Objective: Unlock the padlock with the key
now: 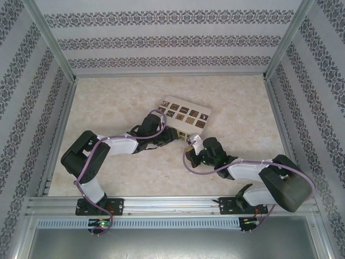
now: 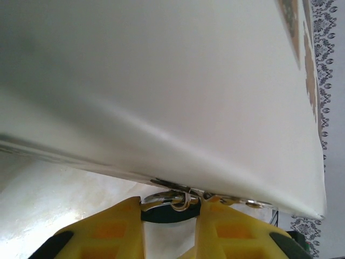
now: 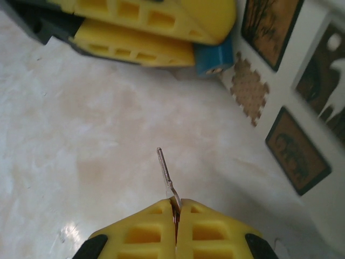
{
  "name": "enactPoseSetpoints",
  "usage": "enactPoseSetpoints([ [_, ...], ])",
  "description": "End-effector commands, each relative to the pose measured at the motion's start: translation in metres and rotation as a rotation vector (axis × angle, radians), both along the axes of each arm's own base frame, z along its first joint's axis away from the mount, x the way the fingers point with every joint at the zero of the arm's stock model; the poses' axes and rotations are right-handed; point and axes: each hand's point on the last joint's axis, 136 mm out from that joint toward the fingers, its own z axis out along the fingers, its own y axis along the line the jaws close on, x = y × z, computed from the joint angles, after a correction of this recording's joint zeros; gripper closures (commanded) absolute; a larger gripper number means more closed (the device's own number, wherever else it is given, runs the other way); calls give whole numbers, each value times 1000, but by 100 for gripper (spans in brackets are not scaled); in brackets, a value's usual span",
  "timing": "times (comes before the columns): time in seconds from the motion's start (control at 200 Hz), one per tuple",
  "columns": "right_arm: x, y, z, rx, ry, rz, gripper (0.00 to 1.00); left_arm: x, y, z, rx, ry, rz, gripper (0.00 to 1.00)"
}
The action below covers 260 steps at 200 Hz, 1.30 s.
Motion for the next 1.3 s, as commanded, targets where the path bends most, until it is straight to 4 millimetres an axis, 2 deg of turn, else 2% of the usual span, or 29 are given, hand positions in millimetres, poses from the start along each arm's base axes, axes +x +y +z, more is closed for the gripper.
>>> enactPoseSetpoints([
  [0.0,24,7,24,31,-110,-28,100,2,-13,37,-75,-48,-29,77],
  [0.13,28,5,17,11,-112,-38,100,2,-13,38,-72,-50,-29,77],
  [0.145,34,9,27,25,-133,-42,100,2,-12,39,-73,-51,-28,77],
  [0.245,39,5,26,14,-139,-61,100,2,-12,40,-74,-53,-25,77],
  [0.445,43,2,21,0,-133,-74,100,4,-10,43,-76,-60,-20,77],
  [0.794,47,10,21,19,-123,-60,100,6,-9,45,-80,-65,-16,77],
  [1.294,52,6,17,15,-110,-86,100,7,-9,45,-82,-66,-8,77],
])
